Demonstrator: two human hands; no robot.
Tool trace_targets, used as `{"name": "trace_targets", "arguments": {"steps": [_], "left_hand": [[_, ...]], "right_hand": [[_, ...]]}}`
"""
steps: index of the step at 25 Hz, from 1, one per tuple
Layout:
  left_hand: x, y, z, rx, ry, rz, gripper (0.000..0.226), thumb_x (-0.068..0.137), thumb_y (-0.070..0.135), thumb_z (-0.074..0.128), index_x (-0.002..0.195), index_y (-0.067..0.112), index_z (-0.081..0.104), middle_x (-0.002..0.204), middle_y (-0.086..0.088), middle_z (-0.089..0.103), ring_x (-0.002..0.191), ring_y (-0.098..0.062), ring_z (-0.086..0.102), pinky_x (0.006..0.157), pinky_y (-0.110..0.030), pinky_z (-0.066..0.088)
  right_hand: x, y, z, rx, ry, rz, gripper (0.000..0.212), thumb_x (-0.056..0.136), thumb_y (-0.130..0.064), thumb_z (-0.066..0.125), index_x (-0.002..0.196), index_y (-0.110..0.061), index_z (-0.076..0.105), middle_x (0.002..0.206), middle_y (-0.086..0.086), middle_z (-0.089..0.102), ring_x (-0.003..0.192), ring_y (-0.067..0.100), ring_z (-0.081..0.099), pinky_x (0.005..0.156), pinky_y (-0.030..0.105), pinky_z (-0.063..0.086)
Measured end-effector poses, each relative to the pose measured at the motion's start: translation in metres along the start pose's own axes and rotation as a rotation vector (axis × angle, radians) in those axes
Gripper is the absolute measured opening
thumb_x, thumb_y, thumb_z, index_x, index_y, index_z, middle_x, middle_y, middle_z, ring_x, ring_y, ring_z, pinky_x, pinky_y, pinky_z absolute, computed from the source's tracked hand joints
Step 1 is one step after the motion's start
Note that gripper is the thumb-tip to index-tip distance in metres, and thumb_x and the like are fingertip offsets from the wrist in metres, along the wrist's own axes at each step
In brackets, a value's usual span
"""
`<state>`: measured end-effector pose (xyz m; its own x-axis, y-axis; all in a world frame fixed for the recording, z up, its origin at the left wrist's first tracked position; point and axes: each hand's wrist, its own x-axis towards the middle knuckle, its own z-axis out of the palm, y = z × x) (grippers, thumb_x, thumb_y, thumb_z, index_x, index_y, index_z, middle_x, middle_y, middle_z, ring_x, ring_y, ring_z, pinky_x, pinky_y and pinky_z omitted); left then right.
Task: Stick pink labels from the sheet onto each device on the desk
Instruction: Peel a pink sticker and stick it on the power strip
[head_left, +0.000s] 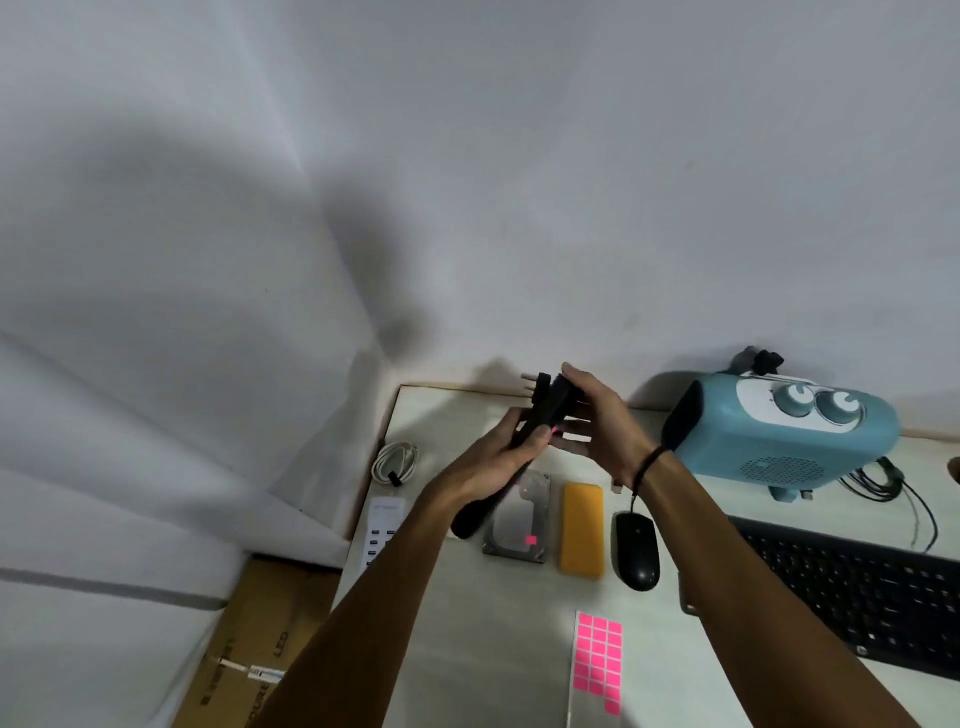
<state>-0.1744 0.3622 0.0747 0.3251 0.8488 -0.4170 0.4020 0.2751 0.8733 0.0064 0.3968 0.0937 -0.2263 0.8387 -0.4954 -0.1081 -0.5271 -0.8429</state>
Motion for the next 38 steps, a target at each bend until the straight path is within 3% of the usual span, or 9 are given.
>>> {"name": "trace_targets", "arguments": {"steps": [2, 4, 9, 14, 17, 21, 25, 33, 38], "left_hand": [[0.021, -0.005, -0.016, 0.422, 0.095, 0.016, 0.059, 0.097, 0.066, 0.044, 0.147, 0.039, 0.033, 0.138, -0.003, 0.052, 0.119, -0.021, 0.057, 0.099, -0.044, 0.039], [0.046, -0.022, -0.032, 0.716, 0.142, 0.029, 0.065, 0.094, 0.071, 0.041, 0.148, 0.038, 0.029, 0.14, -0.004, 0.043, 0.126, -0.028, 0.052, 0.098, -0.045, 0.03], [0.106, -0.073, -0.061, 1.113, 0.088, 0.042, 0.079, 0.091, 0.076, 0.041, 0.154, 0.031, 0.023, 0.152, -0.012, 0.031, 0.126, -0.04, 0.048, 0.105, -0.057, 0.03], [0.153, -0.105, -0.065, 1.151, -0.001, -0.011, 0.084, 0.091, 0.069, 0.051, 0.157, 0.033, 0.017, 0.163, -0.013, 0.014, 0.14, -0.044, 0.031, 0.112, -0.063, 0.023], [0.172, -0.116, -0.061, 1.159, -0.033, -0.065, 0.086, 0.09, 0.065, 0.057, 0.158, 0.034, 0.014, 0.165, -0.013, 0.009, 0.144, -0.045, 0.027, 0.115, -0.065, 0.019], [0.184, -0.129, -0.054, 1.193, -0.042, -0.116, 0.089, 0.09, 0.066, 0.056, 0.16, 0.034, 0.01, 0.167, -0.013, 0.007, 0.147, -0.043, 0.024, 0.114, -0.067, 0.018], [0.187, -0.131, -0.047, 1.187, -0.037, -0.156, 0.089, 0.091, 0.063, 0.059, 0.16, 0.035, 0.01, 0.168, -0.011, 0.006, 0.149, -0.04, 0.021, 0.115, -0.069, 0.013], [0.167, -0.112, -0.04, 1.081, 0.009, -0.197, 0.094, 0.087, 0.046, 0.073, 0.159, 0.037, 0.013, 0.168, -0.008, 0.006, 0.151, -0.039, 0.017, 0.115, -0.07, 0.013], [0.134, -0.09, -0.012, 1.035, 0.151, -0.031, 0.087, 0.086, 0.043, 0.071, 0.155, 0.039, 0.018, 0.164, -0.006, 0.014, 0.147, -0.035, 0.023, 0.112, -0.066, 0.022]], "right_hand": [[0.02, 0.001, -0.007, -0.06, 0.01, 0.032, 0.035, 0.085, -0.05, 0.068, 0.095, -0.018, 0.076, 0.099, 0.005, 0.076, 0.093, 0.02, 0.072, 0.089, 0.036, 0.058], [0.043, 0.012, -0.012, -0.078, 0.016, 0.04, 0.036, 0.085, -0.037, 0.073, 0.109, -0.01, 0.072, 0.105, 0.009, 0.076, 0.099, 0.024, 0.073, 0.089, 0.031, 0.058], [0.098, 0.057, -0.03, -0.063, 0.06, 0.063, 0.042, 0.078, -0.003, 0.08, 0.118, -0.006, 0.066, 0.114, 0.02, 0.072, 0.103, 0.033, 0.07, 0.095, 0.036, 0.056], [0.138, 0.086, -0.034, -0.248, 0.146, 0.073, 0.052, 0.073, 0.0, 0.083, 0.12, -0.013, 0.064, 0.115, 0.012, 0.07, 0.107, 0.026, 0.067, 0.094, 0.039, 0.056], [0.154, 0.096, -0.032, -0.414, 0.223, 0.084, 0.055, 0.071, -0.011, 0.086, 0.12, -0.02, 0.064, 0.117, 0.004, 0.069, 0.11, 0.022, 0.065, 0.098, 0.043, 0.054], [0.166, 0.101, -0.028, -0.731, 0.265, 0.082, 0.059, 0.072, -0.023, 0.086, 0.126, -0.021, 0.061, 0.123, 0.005, 0.067, 0.115, 0.025, 0.061, 0.102, 0.039, 0.049], [0.169, 0.105, -0.024, -0.855, 0.241, 0.082, 0.062, 0.075, -0.023, 0.083, 0.132, -0.02, 0.059, 0.127, 0.006, 0.066, 0.12, 0.027, 0.059, 0.104, 0.032, 0.045], [0.155, 0.113, -0.018, -0.832, 0.33, 0.083, 0.061, 0.078, -0.014, 0.079, 0.133, -0.01, 0.053, 0.125, 0.009, 0.065, 0.119, 0.027, 0.059, 0.095, 0.025, 0.043], [0.119, 0.112, -0.012, -0.806, 0.356, -0.004, 0.051, 0.082, 0.0, 0.069, 0.131, -0.012, 0.057, 0.124, 0.01, 0.064, 0.115, 0.026, 0.06, 0.092, 0.025, 0.045]]}}
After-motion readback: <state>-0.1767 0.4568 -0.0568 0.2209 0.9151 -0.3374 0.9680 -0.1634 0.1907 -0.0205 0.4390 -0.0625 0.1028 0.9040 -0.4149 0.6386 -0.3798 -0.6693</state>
